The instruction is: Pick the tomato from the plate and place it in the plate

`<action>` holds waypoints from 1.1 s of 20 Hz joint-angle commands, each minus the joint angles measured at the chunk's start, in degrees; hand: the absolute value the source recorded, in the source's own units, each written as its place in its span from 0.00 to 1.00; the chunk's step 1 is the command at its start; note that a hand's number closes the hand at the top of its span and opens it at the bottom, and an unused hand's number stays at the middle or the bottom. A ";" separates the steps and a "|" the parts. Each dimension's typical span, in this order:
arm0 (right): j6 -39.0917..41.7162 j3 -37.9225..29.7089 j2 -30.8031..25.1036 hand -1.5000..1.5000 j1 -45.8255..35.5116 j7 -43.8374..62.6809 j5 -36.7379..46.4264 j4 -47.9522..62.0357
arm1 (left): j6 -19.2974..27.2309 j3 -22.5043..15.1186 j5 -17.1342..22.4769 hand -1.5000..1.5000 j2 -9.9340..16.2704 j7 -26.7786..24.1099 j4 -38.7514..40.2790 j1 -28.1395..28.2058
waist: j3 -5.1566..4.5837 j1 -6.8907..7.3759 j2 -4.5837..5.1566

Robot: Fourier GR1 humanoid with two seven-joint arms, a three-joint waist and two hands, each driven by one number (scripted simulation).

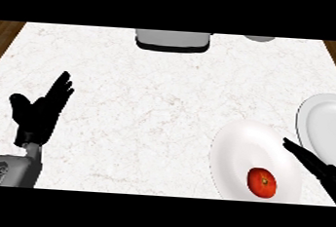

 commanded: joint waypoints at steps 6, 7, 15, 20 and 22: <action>2.72 4.04 3.50 0.00 -5.23 8.30 10.98 2.23 | -2.63 2.26 -1.62 0.50 -1.28 -2.41 4.80 -1.66 | 0.02 0.02 0.08; 5.35 3.31 3.69 0.00 -1.95 11.62 9.30 -4.63 | 0.75 -0.22 -3.63 0.50 -3.72 1.59 -1.91 0.82 | 0.02 -0.05 -0.03; 7.54 4.01 9.18 0.00 -6.93 13.20 15.97 0.56 | -4.47 3.79 -2.66 0.50 -3.17 0.58 -1.34 2.84 | 0.03 0.11 -0.01; 7.86 4.39 11.12 0.00 -7.40 14.37 20.54 1.86 | -1.56 3.60 -5.79 0.50 -4.85 5.73 -3.27 -2.05 | 0.04 0.00 0.00; 8.12 3.20 11.59 0.00 -9.70 12.02 21.20 5.43 | -6.87 7.25 -3.29 0.50 -2.94 -0.05 2.57 -1.73 | 0.03 0.02 0.05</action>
